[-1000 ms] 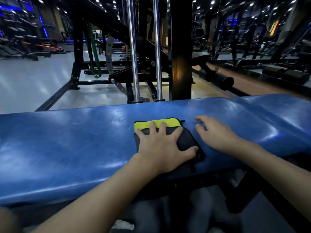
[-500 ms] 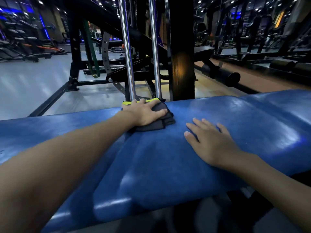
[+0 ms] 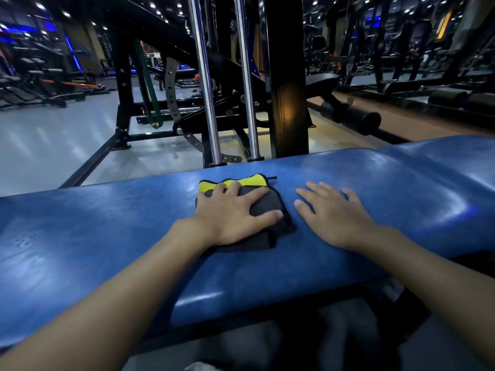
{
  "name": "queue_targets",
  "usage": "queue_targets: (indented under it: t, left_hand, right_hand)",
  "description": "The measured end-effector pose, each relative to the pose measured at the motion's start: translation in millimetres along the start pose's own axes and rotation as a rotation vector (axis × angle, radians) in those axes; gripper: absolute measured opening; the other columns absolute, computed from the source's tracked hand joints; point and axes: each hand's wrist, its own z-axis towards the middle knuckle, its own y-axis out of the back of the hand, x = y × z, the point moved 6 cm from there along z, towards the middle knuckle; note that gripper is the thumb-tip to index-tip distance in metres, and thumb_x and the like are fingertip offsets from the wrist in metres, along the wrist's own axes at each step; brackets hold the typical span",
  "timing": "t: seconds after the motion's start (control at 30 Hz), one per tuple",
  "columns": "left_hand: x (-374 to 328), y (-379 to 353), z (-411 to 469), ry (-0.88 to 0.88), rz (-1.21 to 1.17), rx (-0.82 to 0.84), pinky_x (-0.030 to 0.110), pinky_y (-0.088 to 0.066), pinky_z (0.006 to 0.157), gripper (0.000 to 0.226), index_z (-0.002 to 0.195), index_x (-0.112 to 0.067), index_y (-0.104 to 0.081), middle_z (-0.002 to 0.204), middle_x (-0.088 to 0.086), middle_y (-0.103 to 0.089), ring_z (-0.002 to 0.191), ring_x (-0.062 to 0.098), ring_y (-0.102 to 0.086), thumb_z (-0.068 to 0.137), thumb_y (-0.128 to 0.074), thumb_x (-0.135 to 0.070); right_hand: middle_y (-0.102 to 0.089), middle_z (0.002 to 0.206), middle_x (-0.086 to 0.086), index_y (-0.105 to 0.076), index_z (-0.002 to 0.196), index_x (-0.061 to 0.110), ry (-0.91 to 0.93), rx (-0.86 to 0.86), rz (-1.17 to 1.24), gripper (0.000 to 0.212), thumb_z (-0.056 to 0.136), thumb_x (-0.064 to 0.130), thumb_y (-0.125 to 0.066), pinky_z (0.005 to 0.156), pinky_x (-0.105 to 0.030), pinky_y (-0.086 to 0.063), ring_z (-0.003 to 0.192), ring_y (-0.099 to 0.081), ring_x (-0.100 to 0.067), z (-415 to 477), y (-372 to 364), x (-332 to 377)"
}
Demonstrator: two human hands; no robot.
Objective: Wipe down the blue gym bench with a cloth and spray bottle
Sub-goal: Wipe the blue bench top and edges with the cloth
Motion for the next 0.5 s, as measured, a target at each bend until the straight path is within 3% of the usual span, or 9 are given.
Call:
queue_targets:
  t: [0.17,0.23,0.27,0.3,0.33,0.4,0.5]
  left_hand:
    - [-21,-1,-66,-0.046,0.008,-0.001,0.064,-0.017,0.112,0.091,0.146,-0.061,-0.009,0.159,0.002,-0.023,0.148,0.028,-0.013,0.061,0.002,-0.094]
    - [-28,0,-82,-0.024,-0.023,-0.024,0.068,-0.009,0.113,0.088,0.146,-0.061,-0.005,0.163,0.003,-0.012,0.152,0.029,-0.001,0.064,0.002,-0.092]
    - [-31,-1,-86,-0.004,-0.041,-0.048,0.069,-0.009,0.113,0.087,0.146,-0.061,-0.004,0.164,0.002,-0.010,0.153,0.029,0.001,0.065,0.002,-0.091]
    - [-32,-1,-88,0.015,-0.042,-0.070,0.069,-0.011,0.112,0.087,0.146,-0.061,-0.003,0.162,0.002,-0.013,0.152,0.029,-0.001,0.065,0.001,-0.092]
    - [-33,-2,-87,0.028,-0.027,-0.086,0.069,-0.015,0.110,0.087,0.145,-0.060,-0.003,0.160,0.002,-0.018,0.150,0.030,-0.005,0.065,0.000,-0.092]
    - [-30,-6,-80,0.041,-0.005,-0.097,0.066,-0.020,0.108,0.085,0.144,-0.060,-0.007,0.156,0.001,-0.024,0.147,0.031,-0.011,0.065,-0.003,-0.093]
    - [-23,-4,-63,0.029,-0.005,-0.103,0.064,-0.023,0.108,0.084,0.141,-0.062,-0.011,0.154,-0.001,-0.027,0.146,0.029,-0.016,0.064,-0.004,-0.094]
  right_hand:
    - [-0.026,0.162,0.004,-0.039,0.149,0.031,0.009,0.004,0.000,0.050,0.105,0.047,-0.021,0.120,-0.053,-0.007,0.151,-0.016,-0.017,-7,4,2]
    - [-0.054,0.134,0.004,-0.061,0.114,0.032,0.026,-0.054,-0.025,0.039,0.104,0.044,-0.026,0.114,-0.056,-0.017,0.136,-0.039,-0.019,-7,11,5]
    - [-0.060,0.112,0.006,-0.060,0.092,0.029,0.038,-0.096,-0.001,0.036,0.103,0.043,-0.028,0.111,-0.056,-0.023,0.121,-0.049,-0.019,-6,17,7]
    - [-0.060,0.100,0.007,-0.057,0.083,0.027,0.050,-0.139,0.046,0.037,0.103,0.042,-0.030,0.107,-0.054,-0.028,0.110,-0.054,-0.019,-6,22,10]
    - [-0.063,0.100,0.006,-0.060,0.088,0.026,0.054,-0.162,0.086,0.036,0.102,0.042,-0.031,0.105,-0.051,-0.031,0.108,-0.056,-0.020,-5,24,11]
    - [-0.060,0.129,0.004,-0.060,0.122,0.027,0.058,-0.134,0.102,0.039,0.104,0.044,-0.031,0.109,-0.048,-0.029,0.128,-0.049,-0.020,-1,20,12]
    - [-0.029,0.161,0.005,-0.044,0.144,0.032,0.058,0.011,0.025,0.048,0.104,0.050,-0.023,0.119,-0.053,-0.010,0.151,-0.017,-0.017,3,4,13]
